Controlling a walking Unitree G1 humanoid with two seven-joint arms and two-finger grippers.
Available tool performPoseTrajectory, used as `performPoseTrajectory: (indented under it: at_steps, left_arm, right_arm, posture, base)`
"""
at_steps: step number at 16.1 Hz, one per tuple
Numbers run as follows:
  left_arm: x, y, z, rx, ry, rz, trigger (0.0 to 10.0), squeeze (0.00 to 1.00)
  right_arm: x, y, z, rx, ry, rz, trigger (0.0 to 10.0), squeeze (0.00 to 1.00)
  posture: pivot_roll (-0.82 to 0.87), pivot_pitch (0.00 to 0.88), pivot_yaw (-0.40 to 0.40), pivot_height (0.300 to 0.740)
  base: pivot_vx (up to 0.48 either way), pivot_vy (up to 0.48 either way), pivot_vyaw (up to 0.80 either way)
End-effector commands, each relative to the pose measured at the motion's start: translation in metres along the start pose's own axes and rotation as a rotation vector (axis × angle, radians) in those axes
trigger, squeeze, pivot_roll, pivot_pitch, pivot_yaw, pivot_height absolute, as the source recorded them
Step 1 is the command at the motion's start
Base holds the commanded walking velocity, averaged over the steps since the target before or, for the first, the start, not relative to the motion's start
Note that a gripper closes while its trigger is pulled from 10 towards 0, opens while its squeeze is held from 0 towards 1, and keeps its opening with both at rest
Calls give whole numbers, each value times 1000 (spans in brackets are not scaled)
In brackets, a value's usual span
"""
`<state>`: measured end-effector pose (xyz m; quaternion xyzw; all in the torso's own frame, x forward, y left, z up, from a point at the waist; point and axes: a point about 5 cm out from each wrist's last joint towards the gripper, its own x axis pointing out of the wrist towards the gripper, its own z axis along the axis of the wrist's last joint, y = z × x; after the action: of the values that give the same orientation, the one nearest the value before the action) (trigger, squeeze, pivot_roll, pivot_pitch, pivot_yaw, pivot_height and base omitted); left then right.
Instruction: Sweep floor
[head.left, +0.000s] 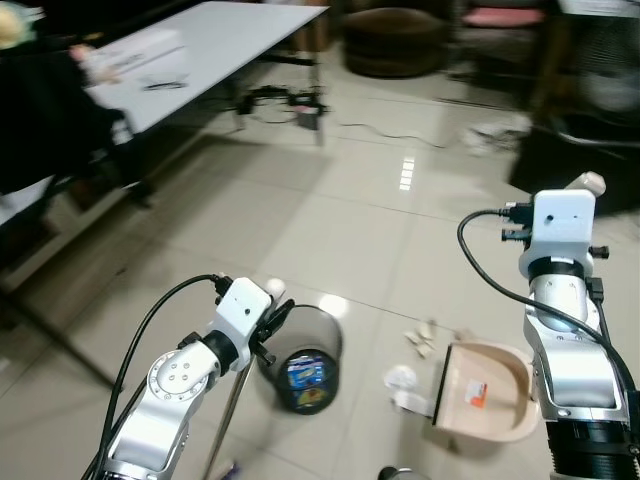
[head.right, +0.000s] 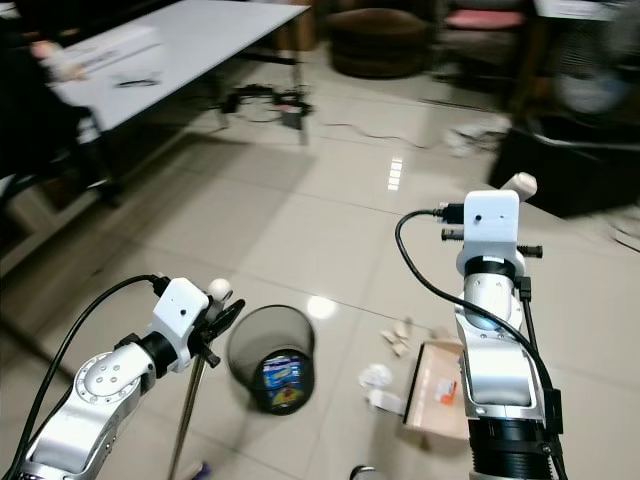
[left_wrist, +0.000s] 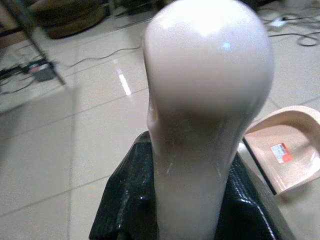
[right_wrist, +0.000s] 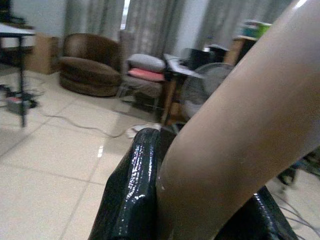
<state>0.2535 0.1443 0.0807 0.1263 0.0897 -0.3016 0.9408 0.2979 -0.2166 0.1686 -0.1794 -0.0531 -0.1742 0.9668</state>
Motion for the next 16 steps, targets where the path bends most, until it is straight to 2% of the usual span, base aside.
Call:
performPoseTrajectory:
  at_steps: [1, 3, 5, 12, 15, 16]
  left_arm:
    - [3, 5, 12, 28, -50, 21, 10000, 0]
    - [6, 3, 13, 21, -56, 13, 10000, 0]
    - [8, 2, 14, 18, -58, 9, 10000, 0]
    - [10, 2, 13, -3, -60, 19, 10000, 0]
    - [13, 10, 18, 0, -89, 125, 10000, 0]
    - [14, 11, 20, 1, -98, 140, 10000, 0]
  right_arm:
    - [1, 3, 11, 23, -38, 7, 10000, 0]
    - [-4, 8, 7, 101, 17, 57, 10000, 0]
    - [-8, 16, 7, 126, 13, 103, 10000, 0]
    - [-10, 21, 8, 144, 15, 116, 10000, 0]
    - [-10, 21, 9, 145, 16, 115, 10000, 0]
    - [-10, 21, 9, 143, 16, 114, 10000, 0]
  posture:
    - [-89, 0, 87, 740]
    - [-92, 0, 86, 740]
    - [-95, 0, 89, 740]
    - [-100, 0, 93, 740]
    - [-102, 0, 93, 740]
    - [-103, 0, 93, 740]
  base:
    - [0, 0, -800]
    - [0, 0, -800]
    - [0, 0, -800]
    - [0, 0, -800]
    - [0, 0, 0]
    - [0, 0, -800]
